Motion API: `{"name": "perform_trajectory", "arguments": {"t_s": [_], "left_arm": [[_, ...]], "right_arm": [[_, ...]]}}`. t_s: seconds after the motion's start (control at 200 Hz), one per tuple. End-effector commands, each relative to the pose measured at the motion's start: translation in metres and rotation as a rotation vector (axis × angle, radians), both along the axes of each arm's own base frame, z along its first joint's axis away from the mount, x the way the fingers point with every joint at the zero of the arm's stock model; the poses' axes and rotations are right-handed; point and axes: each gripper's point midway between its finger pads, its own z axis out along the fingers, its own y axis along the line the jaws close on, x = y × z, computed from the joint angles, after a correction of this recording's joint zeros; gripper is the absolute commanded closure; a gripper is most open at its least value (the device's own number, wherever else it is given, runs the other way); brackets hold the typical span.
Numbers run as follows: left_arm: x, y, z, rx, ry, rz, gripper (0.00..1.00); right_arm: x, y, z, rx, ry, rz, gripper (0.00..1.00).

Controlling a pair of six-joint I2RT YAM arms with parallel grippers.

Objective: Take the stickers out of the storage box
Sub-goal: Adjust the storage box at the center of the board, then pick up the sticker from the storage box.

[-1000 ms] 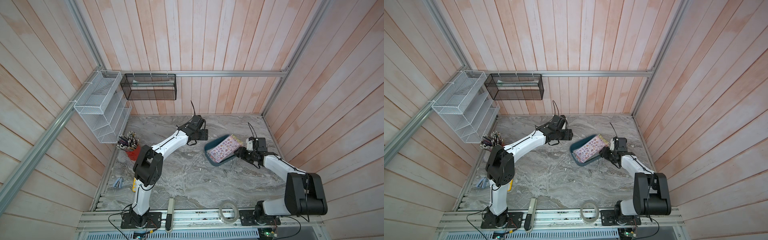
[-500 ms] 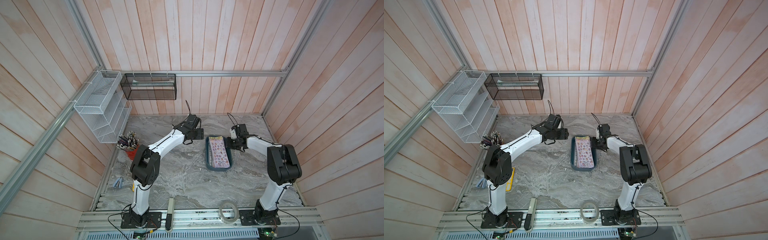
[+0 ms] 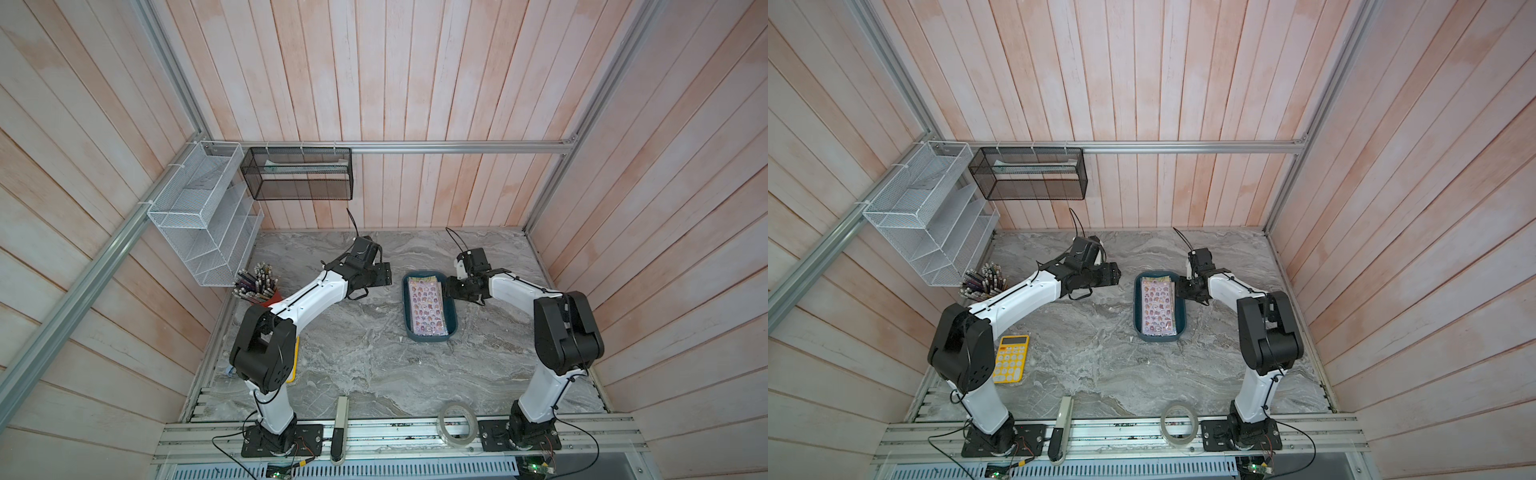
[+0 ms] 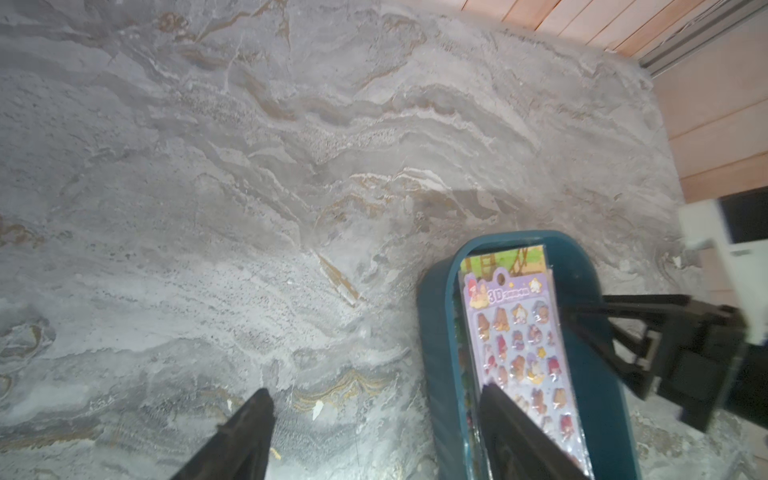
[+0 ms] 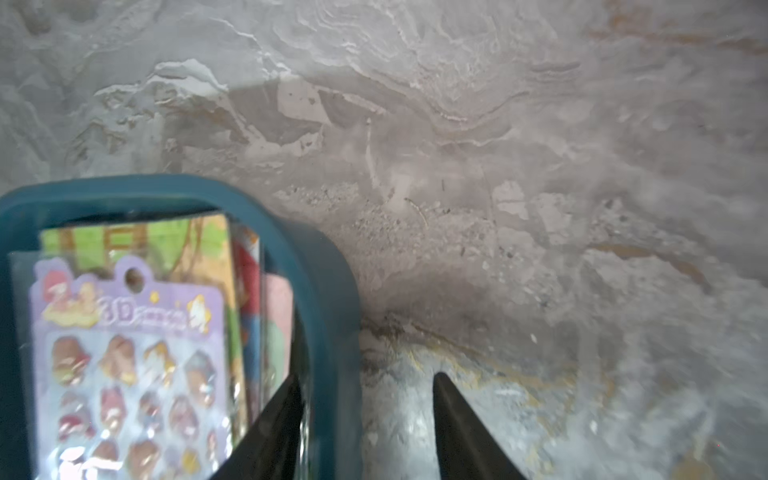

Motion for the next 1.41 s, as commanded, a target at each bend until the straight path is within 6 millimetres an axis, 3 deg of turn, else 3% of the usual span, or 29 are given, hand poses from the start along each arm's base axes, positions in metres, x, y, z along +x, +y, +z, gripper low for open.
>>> {"name": "perform_trajectory", "arguments": {"t_s": [0.0,0.18,0.435,0.64,0.72,0.745,0.89,1.125,1.4], "left_arm": [[-0.007,-0.004,0.02,-0.065,-0.039,-0.005,0.19],[-0.028,-0.01,0.023,-0.025,-0.07,-0.025,0.14],[-0.056,-0.027,-0.006,-0.016,0.002,-0.055,0.13],[-0.071,-0.04,-0.02,-0.008,0.033,-0.074,0.14],[-0.076,-0.049,-0.025,-0.021,0.047,-0.094,0.18],[-0.078,-0.052,-0.026,-0.025,0.05,-0.101,0.19],[-0.085,-0.067,-0.033,-0.024,0.068,-0.133,0.26],[-0.088,-0.071,-0.043,-0.039,0.1,-0.121,0.42],[-0.088,-0.077,-0.052,-0.067,0.128,-0.111,0.53]], "right_arm": [[-0.009,-0.014,0.038,-0.038,-0.083,-0.044,0.45],[-0.033,-0.03,0.073,-0.065,-0.206,-0.06,0.45],[-0.07,-0.01,0.086,-0.017,-0.288,0.065,0.59],[-0.089,0.022,0.076,0.051,-0.308,0.171,0.62],[-0.089,0.025,0.072,0.052,-0.311,0.167,0.62],[-0.094,0.038,0.07,0.056,-0.307,0.202,0.62],[-0.097,0.057,0.061,0.021,-0.303,0.252,0.58],[-0.091,0.08,0.052,0.059,-0.3,0.26,0.56],[-0.077,0.09,0.013,0.066,-0.211,0.219,0.59]]}}
